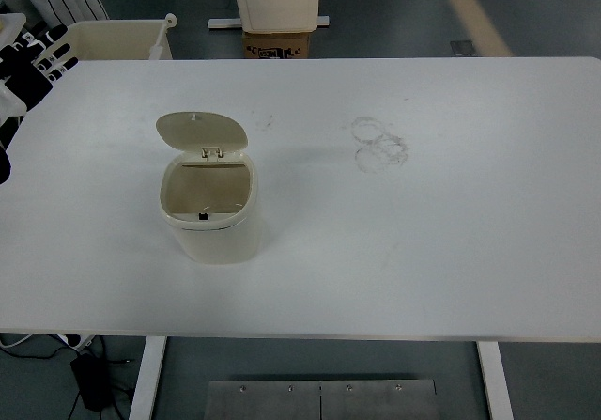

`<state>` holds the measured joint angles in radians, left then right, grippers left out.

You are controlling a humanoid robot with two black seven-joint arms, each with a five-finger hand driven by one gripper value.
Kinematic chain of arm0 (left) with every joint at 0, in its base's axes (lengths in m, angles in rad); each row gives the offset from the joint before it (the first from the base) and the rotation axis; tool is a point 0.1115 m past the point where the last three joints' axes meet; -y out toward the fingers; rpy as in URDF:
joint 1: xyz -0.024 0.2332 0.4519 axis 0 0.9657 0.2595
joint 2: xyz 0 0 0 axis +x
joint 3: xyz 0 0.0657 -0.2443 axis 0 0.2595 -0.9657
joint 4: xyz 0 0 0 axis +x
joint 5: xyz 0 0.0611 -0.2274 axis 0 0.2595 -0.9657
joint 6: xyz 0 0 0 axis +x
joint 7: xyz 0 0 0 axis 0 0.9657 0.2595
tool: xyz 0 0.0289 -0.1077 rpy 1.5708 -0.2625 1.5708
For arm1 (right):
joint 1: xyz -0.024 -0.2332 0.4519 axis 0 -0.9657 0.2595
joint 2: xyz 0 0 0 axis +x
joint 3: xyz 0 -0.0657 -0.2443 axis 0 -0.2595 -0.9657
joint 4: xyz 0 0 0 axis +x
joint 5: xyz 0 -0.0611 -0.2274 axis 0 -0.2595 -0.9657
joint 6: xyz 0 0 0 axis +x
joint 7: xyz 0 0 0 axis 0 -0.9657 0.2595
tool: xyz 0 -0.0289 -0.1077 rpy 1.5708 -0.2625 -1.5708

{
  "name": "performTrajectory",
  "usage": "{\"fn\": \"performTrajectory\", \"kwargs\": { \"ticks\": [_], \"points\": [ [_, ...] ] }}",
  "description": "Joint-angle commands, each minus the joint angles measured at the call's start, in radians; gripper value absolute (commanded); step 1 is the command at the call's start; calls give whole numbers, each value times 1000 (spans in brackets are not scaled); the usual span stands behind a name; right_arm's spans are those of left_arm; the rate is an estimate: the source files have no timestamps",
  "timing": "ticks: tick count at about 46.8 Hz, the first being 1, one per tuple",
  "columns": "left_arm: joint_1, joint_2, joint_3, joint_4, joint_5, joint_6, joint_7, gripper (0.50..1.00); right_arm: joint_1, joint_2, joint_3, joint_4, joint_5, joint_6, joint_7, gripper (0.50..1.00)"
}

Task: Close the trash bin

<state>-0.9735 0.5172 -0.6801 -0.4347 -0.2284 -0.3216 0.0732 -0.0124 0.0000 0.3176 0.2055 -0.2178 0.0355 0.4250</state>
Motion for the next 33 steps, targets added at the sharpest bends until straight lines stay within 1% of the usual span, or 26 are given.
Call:
{"fn": "performTrajectory", "kwargs": {
  "ticks": [1,4,8,11,14,17,21,28,33],
  "points": [
    [-51,15,24,-7,0,24,57,1000,0,0,0,0,0,0,0,991],
    [-89,21,54,-25,0,35,74,1000,0,0,0,0,0,0,0,991],
    [-131,21,111,-55,0,35,74,1000,0,0,0,0,0,0,0,991],
    [-161,17,171,-67,0,36,76,1000,0,0,0,0,0,0,0,991],
    [-195,15,237,-104,0,42,76,1000,0,0,-2,0,0,0,0,991],
    [-232,18,309,-162,1,53,76,1000,0,0,-2,0,0,0,0,991],
    [-289,24,385,-254,1,47,76,1000,0,0,-2,0,0,0,0,991],
    [-373,75,438,-416,15,44,76,1000,0,0,-2,0,0,0,0,991],
    [-439,83,471,-506,47,47,79,1000,2,0,-2,0,0,0,0,991]
  ]
}}
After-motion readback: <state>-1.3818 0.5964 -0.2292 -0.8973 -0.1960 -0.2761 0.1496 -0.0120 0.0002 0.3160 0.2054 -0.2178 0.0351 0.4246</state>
